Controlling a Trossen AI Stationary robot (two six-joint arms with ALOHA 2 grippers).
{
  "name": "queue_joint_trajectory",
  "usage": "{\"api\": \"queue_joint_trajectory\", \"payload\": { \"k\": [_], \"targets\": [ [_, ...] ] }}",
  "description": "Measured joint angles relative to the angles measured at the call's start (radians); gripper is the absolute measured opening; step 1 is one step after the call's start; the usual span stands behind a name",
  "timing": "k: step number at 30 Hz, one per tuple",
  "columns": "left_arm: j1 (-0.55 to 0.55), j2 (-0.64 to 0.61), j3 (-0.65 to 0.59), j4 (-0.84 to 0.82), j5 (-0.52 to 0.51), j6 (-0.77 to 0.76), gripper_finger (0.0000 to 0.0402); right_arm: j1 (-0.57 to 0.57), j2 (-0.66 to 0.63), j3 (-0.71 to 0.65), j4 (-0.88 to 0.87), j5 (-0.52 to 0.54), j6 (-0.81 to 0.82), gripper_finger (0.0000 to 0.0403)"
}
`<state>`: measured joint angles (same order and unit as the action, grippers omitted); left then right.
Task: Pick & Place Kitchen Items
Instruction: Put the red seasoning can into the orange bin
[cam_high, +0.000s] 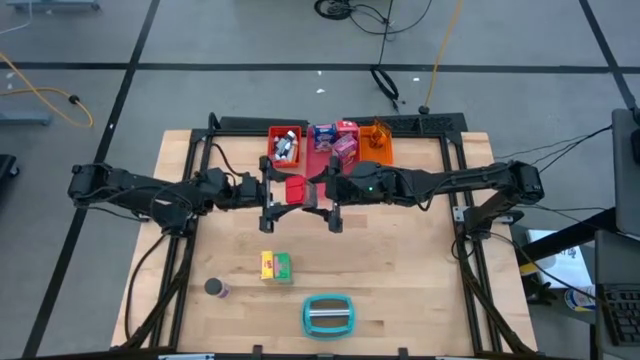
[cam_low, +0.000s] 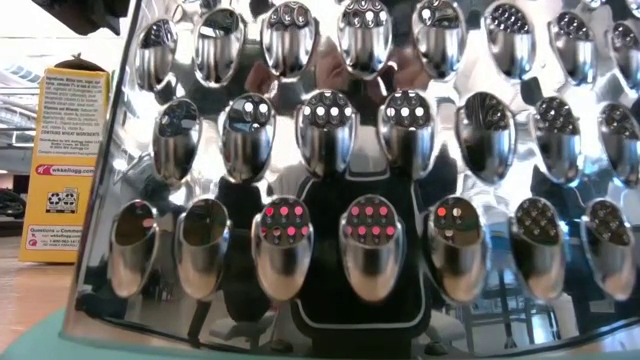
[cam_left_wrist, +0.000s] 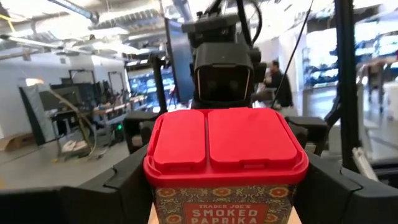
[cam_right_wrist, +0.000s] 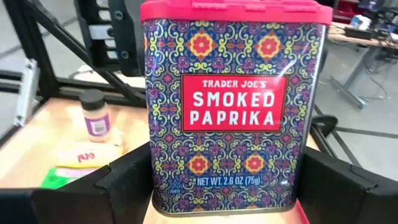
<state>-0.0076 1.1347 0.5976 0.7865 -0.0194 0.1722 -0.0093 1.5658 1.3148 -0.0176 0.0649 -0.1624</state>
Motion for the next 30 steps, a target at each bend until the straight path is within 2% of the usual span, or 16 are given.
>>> {"api": "queue_joint_trajectory", "payload": {
  "k": [6,22,27,30],
  "targets": [
    [0.026,-0.027,0.0,-0.052,-0.035,0.001,0.0284,-0.005,0.0,0.0,-0.007,0.015,-0.002,0.0322],
    [0.109,-0.038,0.0,-0.064,-0.014,-0.012,0.0284,-0.05,0.0,-0.002,-0.051,0.018,0.034,0.0323],
    [0.133,-0.038,0.0,-0.051,0.07,-0.035,0.0284,-0.056,-0.003,-0.002,-0.072,0.021,0.052,0.0323],
    [0.132,-0.04,0.0,-0.047,0.022,-0.021,0.0284,-0.056,-0.004,-0.003,-0.071,0.025,0.051,0.0323]
  ]
}}
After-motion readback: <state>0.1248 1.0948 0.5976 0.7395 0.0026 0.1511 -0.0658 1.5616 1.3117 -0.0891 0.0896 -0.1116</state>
